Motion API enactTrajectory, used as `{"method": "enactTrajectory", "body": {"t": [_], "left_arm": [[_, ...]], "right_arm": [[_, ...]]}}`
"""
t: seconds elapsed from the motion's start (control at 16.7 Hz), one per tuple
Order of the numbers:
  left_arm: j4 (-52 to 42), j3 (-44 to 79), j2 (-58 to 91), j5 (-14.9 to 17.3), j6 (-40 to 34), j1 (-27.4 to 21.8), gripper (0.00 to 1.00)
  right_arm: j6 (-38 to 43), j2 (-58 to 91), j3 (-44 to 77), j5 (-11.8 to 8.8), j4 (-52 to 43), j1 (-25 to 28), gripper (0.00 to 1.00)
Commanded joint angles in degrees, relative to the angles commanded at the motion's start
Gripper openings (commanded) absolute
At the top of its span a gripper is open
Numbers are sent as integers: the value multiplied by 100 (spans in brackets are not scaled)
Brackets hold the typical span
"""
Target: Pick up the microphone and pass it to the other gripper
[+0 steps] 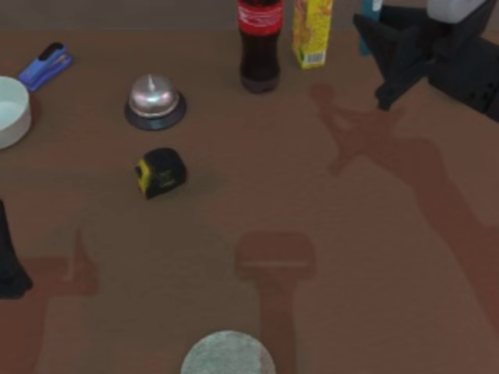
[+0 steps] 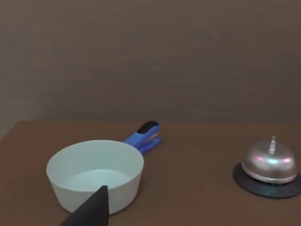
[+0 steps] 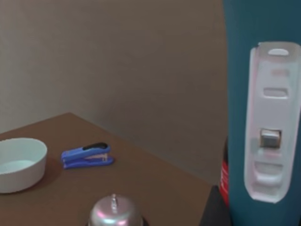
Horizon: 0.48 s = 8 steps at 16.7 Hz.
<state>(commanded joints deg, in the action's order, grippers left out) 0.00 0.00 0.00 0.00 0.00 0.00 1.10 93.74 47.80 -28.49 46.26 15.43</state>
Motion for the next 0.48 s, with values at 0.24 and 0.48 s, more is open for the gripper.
{"method": "enactTrajectory", "body": {"t": [0.24,0.48], "left_arm": [[0,0,0,0,0,0,100],[0,0,0,0,0,0,100]], "right_arm": [[-5,-8,-5,-8,16,0,0],[23,5,-40,182,133,243,0]]}}
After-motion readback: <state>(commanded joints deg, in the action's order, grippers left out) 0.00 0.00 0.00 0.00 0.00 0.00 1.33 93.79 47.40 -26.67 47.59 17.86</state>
